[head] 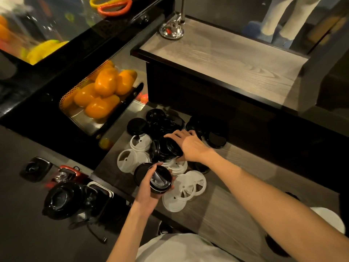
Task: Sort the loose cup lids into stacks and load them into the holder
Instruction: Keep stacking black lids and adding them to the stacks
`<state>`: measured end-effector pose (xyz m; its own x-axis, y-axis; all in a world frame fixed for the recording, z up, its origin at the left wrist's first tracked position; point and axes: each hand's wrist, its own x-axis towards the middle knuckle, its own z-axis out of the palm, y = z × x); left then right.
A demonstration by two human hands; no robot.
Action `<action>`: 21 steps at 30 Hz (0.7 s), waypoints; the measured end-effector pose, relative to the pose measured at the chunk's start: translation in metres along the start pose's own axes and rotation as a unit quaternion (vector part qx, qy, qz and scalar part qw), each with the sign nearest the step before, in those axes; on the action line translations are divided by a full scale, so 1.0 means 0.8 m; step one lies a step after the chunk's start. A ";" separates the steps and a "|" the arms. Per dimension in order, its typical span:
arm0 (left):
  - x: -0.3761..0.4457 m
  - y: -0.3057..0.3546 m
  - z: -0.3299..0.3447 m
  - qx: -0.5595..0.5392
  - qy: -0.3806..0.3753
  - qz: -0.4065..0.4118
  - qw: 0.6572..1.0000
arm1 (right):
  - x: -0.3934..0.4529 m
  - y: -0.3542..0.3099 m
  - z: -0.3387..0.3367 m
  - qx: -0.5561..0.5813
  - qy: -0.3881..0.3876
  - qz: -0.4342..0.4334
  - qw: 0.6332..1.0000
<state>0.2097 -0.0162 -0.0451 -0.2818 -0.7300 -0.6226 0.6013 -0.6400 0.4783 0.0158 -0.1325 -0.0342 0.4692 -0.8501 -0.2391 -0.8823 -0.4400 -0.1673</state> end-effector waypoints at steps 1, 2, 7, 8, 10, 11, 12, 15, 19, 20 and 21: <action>0.001 0.000 0.000 0.000 0.001 -0.001 1.000 | -0.001 0.002 0.001 -0.016 -0.018 0.002 1.000; 0.002 -0.001 -0.002 -0.001 0.002 -0.003 1.000 | -0.002 0.003 0.001 -0.028 -0.036 0.006 0.999; 0.006 -0.005 -0.004 -0.004 0.005 -0.007 1.000 | 0.006 -0.009 -0.002 -0.024 -0.060 0.036 0.997; 0.006 -0.005 -0.003 -0.002 0.006 -0.010 1.000 | 0.009 -0.013 -0.004 -0.020 -0.063 0.042 0.997; 0.007 -0.006 -0.003 0.001 0.011 -0.019 1.000 | 0.015 -0.019 -0.005 -0.007 -0.075 0.057 0.996; 0.007 -0.006 -0.004 -0.001 0.011 -0.021 1.000 | 0.018 -0.022 -0.006 0.004 -0.079 0.066 0.995; 0.006 -0.006 -0.004 -0.001 0.008 -0.022 1.000 | 0.021 -0.023 -0.006 0.018 -0.083 0.074 0.994; 0.005 -0.004 -0.006 0.002 -0.008 -0.015 1.000 | 0.027 -0.027 -0.008 0.047 -0.093 0.095 0.990; 0.006 -0.003 -0.009 0.001 -0.010 -0.010 1.000 | 0.029 -0.024 -0.018 0.065 -0.093 0.104 0.988; 0.005 -0.004 -0.010 0.000 -0.013 -0.009 1.000 | 0.027 -0.022 -0.023 0.064 -0.084 0.100 0.989; 0.005 -0.004 -0.009 -0.001 -0.017 -0.009 1.000 | 0.023 -0.019 -0.029 0.060 -0.070 0.098 0.991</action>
<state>0.2123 -0.0153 -0.0535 -0.3179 -0.7264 -0.6093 0.5981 -0.6523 0.4656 0.0367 -0.1481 -0.0135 0.2976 -0.8637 -0.4068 -0.9500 -0.2256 -0.2160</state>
